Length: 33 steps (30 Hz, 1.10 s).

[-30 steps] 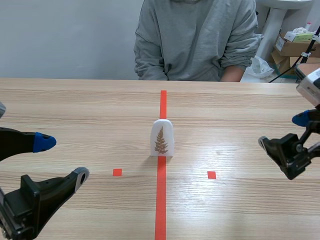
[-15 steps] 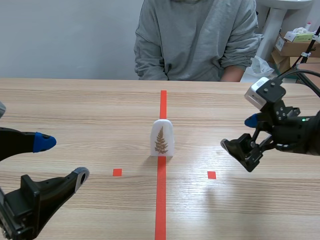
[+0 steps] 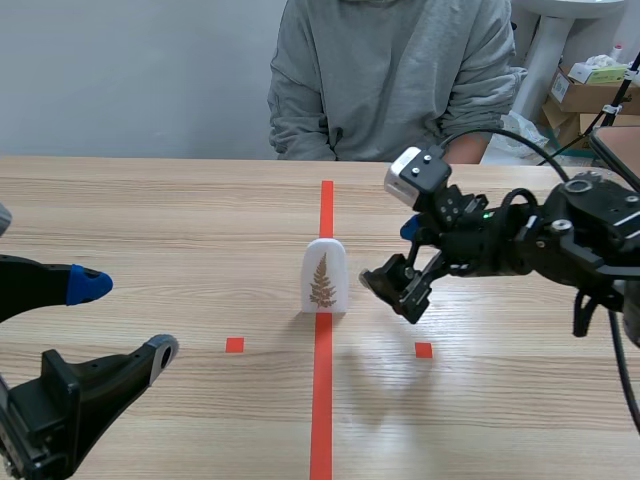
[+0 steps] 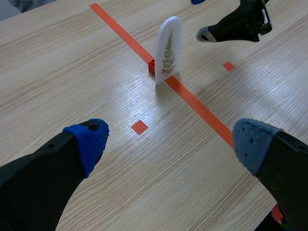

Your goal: Do the leaf sorting experiment

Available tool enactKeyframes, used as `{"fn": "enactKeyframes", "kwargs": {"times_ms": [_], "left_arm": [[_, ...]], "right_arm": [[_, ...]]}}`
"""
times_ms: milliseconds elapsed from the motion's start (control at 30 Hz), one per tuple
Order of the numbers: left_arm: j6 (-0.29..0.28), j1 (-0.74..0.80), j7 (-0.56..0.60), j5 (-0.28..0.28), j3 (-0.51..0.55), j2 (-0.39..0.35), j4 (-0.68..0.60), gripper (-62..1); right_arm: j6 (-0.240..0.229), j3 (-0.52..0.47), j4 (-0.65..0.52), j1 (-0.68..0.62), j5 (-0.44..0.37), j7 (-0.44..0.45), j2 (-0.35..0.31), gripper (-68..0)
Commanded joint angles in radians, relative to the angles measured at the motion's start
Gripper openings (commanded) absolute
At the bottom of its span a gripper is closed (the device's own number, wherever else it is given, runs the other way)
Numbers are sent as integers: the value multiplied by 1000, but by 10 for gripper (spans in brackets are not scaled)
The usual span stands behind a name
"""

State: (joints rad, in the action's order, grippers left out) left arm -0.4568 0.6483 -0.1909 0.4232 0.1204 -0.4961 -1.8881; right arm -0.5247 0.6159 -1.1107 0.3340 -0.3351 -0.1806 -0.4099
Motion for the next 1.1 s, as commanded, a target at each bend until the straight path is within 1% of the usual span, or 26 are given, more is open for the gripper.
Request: {"fn": "enactKeyframes", "kwargs": {"times_ms": [0, 200, 233, 333, 367, 600, 667, 800, 967, 1067], "left_arm": [[0, -1, 10, 6, -2, 0, -8, -61], [0, 0, 10, 6, -2, 0, -8, -61], [0, 0, 10, 6, -2, 0, -8, -61], [0, 0, 10, 6, -2, 0, -8, -61], [0, 0, 10, 6, -2, 0, -8, -61], [-1, 0, 10, 6, -2, 0, -8, -61], [-1, 0, 10, 6, -2, 0, -8, -61], [-2, 0, 10, 6, -2, 0, -8, -61], [-2, 0, 10, 6, -2, 0, -8, -61], [-2, 0, 10, 6, -2, 0, -8, -61]], "right_arm": [[-2, 8, 10, 36, -5, 11, 15, -164], [-8, 70, 69, 92, 22, 9, 84, -164], [-8, 77, 77, 96, 22, 7, 93, -173], [-7, 91, 92, 101, 23, 7, 111, -247], [-2, 95, 93, 100, 23, 7, 114, -264], [0, 119, 93, 98, 23, 10, 116, -267], [0, 119, 93, 98, 23, 13, 119, -294], [0, 119, 93, 98, 23, 45, 120, -302], [0, 119, 93, 98, 23, 60, 119, -350], [0, 119, 93, 98, 23, 60, 119, -398]]}}
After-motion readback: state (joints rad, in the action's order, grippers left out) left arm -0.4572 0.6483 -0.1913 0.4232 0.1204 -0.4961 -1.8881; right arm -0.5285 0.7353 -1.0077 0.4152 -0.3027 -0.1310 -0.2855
